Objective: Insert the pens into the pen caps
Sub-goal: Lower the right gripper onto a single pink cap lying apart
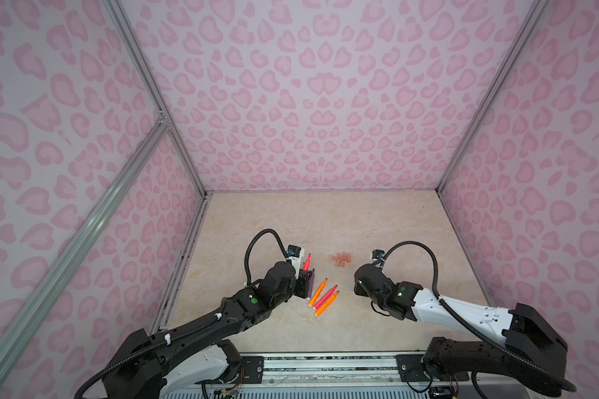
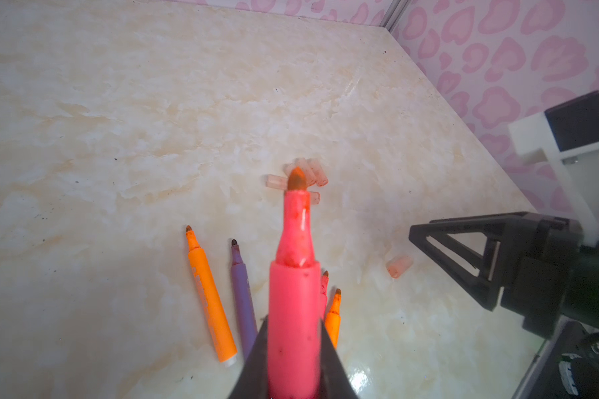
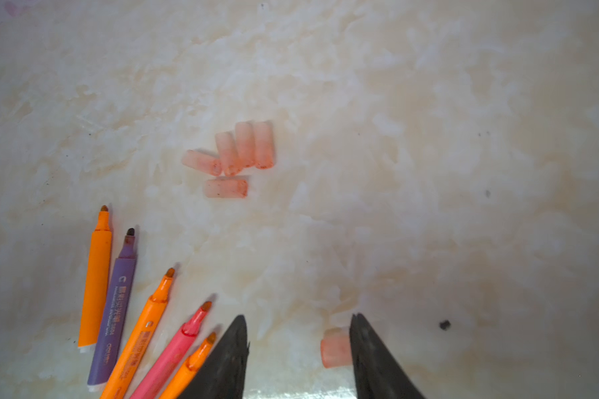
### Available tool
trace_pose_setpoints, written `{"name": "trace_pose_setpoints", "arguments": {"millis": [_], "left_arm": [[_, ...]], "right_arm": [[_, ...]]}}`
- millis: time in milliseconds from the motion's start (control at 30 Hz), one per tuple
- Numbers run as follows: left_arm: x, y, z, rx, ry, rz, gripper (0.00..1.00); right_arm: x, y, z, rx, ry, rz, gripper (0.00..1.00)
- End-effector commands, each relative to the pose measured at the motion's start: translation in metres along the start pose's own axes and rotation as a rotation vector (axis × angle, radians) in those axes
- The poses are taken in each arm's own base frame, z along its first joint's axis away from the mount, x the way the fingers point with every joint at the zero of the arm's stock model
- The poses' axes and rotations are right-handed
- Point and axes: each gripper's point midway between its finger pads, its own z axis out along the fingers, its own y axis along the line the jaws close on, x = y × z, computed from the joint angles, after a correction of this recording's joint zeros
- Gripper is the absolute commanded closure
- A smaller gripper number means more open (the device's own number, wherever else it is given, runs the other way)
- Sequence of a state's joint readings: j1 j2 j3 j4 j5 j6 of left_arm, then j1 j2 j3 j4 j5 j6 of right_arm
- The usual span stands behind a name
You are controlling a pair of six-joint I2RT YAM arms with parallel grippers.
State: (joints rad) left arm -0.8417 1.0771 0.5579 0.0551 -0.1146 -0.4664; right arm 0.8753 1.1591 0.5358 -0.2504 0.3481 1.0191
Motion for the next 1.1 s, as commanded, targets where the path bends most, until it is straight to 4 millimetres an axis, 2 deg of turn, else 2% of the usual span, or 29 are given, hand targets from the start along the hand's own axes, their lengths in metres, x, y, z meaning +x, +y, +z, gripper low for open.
{"name": "trace_pose_setpoints", "arguments": {"millis": [0,233,367,433,767,900,1067], "left_arm": [[-0.008,-0.006,0.001,0.026,-0.027,0.011,0.97],[-0.011,-0.009,0.0,0.037,-0.034,0.01,0.97],[-0.011,-0.009,0.0,0.039,-0.034,0.01,0.97],[-0.012,-0.01,0.0,0.041,-0.035,0.008,0.97],[-0.008,-0.006,-0.001,0.032,-0.032,0.012,0.97],[-0.007,-0.006,-0.002,0.031,-0.034,0.012,0.97],[-0.007,-0.005,-0.001,0.028,-0.032,0.014,0.97]], "right_arm": [[0.017,-0.006,-0.006,-0.046,0.033,0.151,0.5],[0.027,-0.013,-0.006,-0.111,0.028,0.224,0.42],[0.038,-0.006,0.003,-0.133,0.072,0.229,0.42],[0.039,-0.005,0.007,-0.112,0.074,0.218,0.42],[0.036,-0.025,0.028,0.03,0.032,0.187,0.42],[0.035,-0.024,0.033,0.037,0.03,0.177,0.42],[0.033,-0.022,0.042,0.057,0.04,0.157,0.48]]}}
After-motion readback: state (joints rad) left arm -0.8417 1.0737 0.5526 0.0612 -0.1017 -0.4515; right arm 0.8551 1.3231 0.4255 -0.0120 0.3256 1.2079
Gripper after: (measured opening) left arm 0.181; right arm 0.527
